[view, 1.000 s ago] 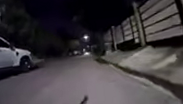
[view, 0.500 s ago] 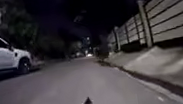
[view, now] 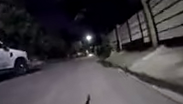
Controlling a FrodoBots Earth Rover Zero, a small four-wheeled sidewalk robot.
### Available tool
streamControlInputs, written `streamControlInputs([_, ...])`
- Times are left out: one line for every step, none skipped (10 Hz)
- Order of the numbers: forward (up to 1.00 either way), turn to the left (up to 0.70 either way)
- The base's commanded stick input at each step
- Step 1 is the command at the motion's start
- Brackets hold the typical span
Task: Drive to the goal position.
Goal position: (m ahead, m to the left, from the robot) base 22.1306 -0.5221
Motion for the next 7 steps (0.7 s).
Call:
streamControlInputs([0.70,0.00])
streamControlInputs([0.70,0.00])
streamControlInputs([0.70,0.00])
streamControlInputs([0.70,0.00])
streamControlInputs([0.70,0.00])
streamControlInputs([0.70,0.00])
streamControlInputs([0.70,-0.07])
